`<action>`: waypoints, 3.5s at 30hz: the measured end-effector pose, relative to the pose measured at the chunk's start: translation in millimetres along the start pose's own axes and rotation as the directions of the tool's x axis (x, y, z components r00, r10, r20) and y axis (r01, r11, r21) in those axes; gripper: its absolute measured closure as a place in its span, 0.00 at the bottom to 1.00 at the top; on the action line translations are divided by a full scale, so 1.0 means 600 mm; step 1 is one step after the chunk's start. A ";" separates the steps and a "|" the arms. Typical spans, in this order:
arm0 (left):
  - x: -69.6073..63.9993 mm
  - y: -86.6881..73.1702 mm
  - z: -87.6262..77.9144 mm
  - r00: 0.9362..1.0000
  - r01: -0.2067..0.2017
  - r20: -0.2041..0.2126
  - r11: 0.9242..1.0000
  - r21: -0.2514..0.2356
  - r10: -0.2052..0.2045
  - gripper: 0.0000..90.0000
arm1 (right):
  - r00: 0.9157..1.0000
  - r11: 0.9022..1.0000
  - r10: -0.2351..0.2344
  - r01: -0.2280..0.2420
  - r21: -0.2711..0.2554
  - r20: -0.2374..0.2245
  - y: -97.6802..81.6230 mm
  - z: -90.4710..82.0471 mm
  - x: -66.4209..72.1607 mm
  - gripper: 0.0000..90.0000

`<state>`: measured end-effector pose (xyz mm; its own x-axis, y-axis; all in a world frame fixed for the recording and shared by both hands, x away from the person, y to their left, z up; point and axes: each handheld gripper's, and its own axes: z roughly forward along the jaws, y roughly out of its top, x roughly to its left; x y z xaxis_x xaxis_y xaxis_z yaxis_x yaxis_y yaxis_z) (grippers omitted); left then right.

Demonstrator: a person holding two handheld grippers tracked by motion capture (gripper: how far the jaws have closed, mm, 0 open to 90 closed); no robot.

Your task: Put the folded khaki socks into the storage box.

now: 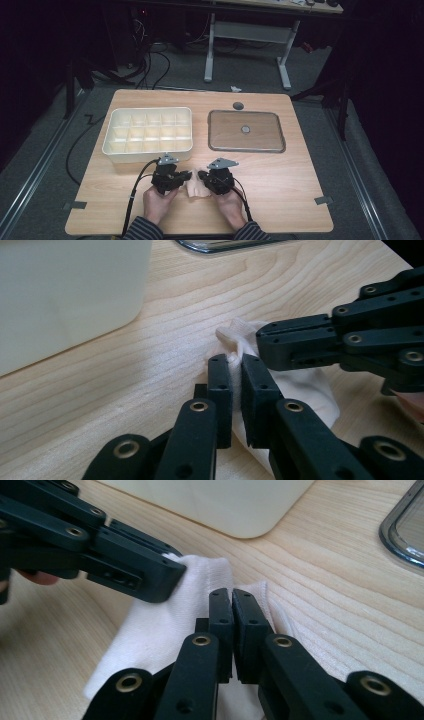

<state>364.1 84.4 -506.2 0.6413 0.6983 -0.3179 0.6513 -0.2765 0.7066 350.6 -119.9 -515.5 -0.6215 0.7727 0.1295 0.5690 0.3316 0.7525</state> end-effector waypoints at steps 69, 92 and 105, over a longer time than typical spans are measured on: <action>-0.037 0.016 -0.021 0.997 -0.069 0.016 0.995 -0.069 0.071 0.94 | 0.999 0.998 -0.041 0.040 0.044 0.032 -0.020 0.010 0.004 0.74; -0.030 0.037 0.019 0.994 -0.087 0.056 0.995 -0.054 0.090 0.94 | 0.998 0.998 -0.047 0.048 0.033 -0.030 -0.013 0.012 -0.009 0.72; -0.038 0.036 0.034 0.994 -0.104 0.031 0.994 -0.026 0.105 0.94 | 1.000 0.998 -0.028 0.028 -0.051 0.001 -0.045 -0.067 -0.003 0.72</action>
<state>372.1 49.2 -496.5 0.7182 0.6447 -0.2617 0.5705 -0.3303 0.7519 314.9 -151.6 -510.0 -0.6363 0.7639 0.1076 0.5235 0.3251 0.7876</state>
